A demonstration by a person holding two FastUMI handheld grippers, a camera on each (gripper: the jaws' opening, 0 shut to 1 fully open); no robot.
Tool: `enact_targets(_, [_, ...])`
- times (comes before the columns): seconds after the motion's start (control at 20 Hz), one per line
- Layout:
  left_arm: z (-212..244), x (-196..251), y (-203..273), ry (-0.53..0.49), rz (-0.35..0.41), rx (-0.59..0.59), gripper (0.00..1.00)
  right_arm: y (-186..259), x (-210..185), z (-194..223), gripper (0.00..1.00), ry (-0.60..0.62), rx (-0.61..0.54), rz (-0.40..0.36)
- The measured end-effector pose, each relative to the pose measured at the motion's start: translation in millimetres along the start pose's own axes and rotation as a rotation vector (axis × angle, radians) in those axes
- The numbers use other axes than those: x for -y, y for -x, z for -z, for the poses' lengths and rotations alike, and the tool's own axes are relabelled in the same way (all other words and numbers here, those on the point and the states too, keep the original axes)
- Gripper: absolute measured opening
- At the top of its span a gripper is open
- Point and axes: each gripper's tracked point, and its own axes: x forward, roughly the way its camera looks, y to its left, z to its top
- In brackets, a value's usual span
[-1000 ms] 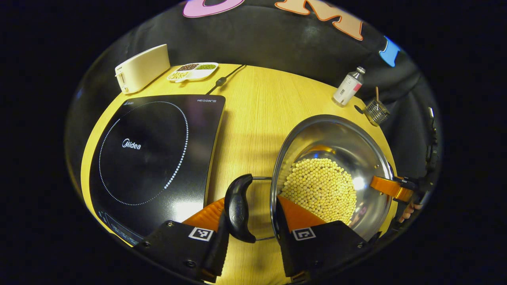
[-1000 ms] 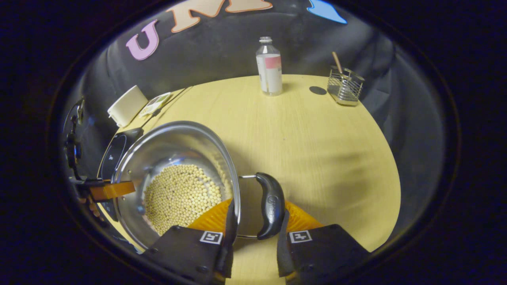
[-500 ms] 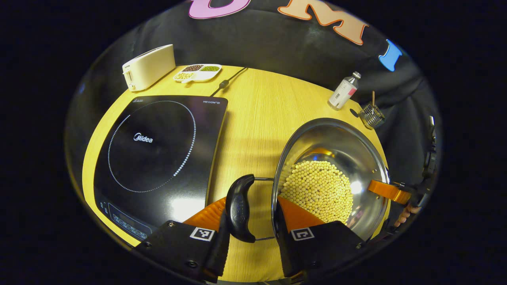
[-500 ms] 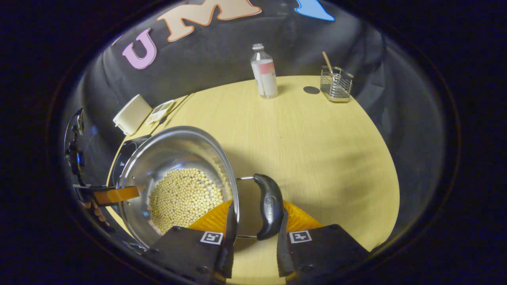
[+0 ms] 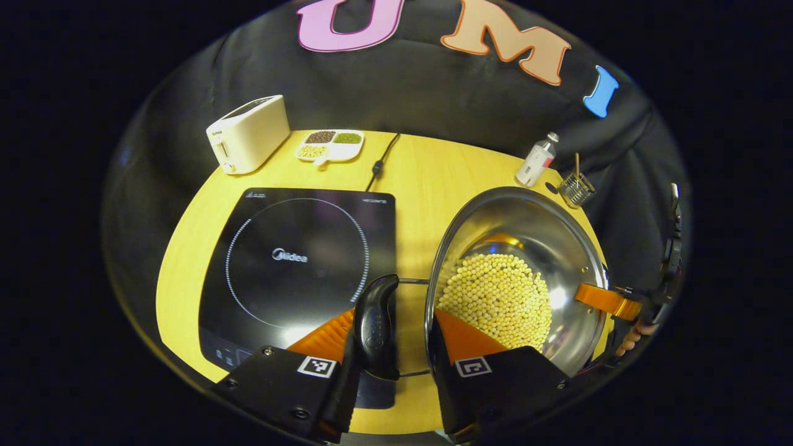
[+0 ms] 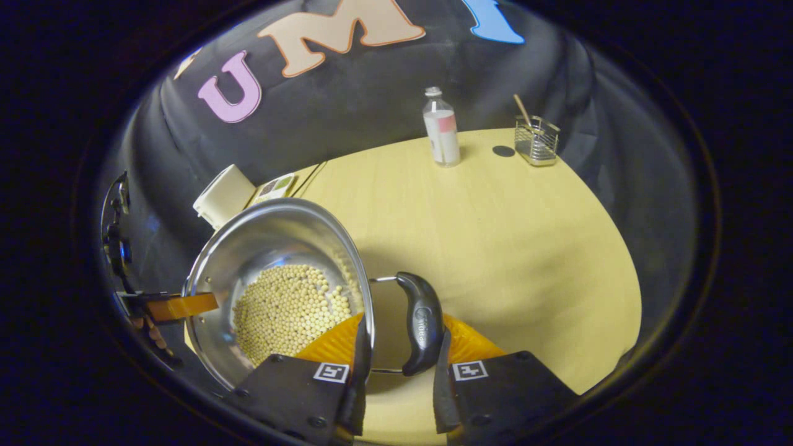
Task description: First push the handle of the pot to place it horizontally, then grasp the pot with both hands and set it on the induction cooktop.
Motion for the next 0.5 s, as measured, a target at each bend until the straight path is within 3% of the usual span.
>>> enact_targets(0.1, [-6.3, -31.0, 3.0, -0.012, 0.017, 0.007, 0.57, 0.1, -36.5, 4.9, 0.46, -0.007, 0.001, 0.014])
enact_targets(0.15, [-8.3, -48.4, 4.3, -0.011, 0.018, -0.004, 0.57, -0.3, -53.8, 11.3, 0.41, -0.013, -0.006, 0.023])
enact_targets(0.2, [-8.5, -65.8, 6.5, -0.01, 0.021, -0.012, 0.55, -1.6, -70.3, 14.9, 0.46, -0.009, -0.008, 0.031])
enact_targets(0.3, [-15.5, -94.7, 5.9, -0.019, 0.039, -0.004, 0.55, -7.0, -100.8, 19.3, 0.41, -0.011, -0.002, 0.046])
enact_targets(0.4, [-18.7, -121.9, 1.5, -0.025, 0.052, -0.011, 0.55, -12.1, -127.8, 24.5, 0.46, -0.016, -0.008, 0.073])
enact_targets(0.5, [-21.5, -148.9, 0.5, -0.023, 0.061, -0.02, 0.56, -17.8, -154.4, 29.0, 0.41, -0.006, -0.016, 0.082])
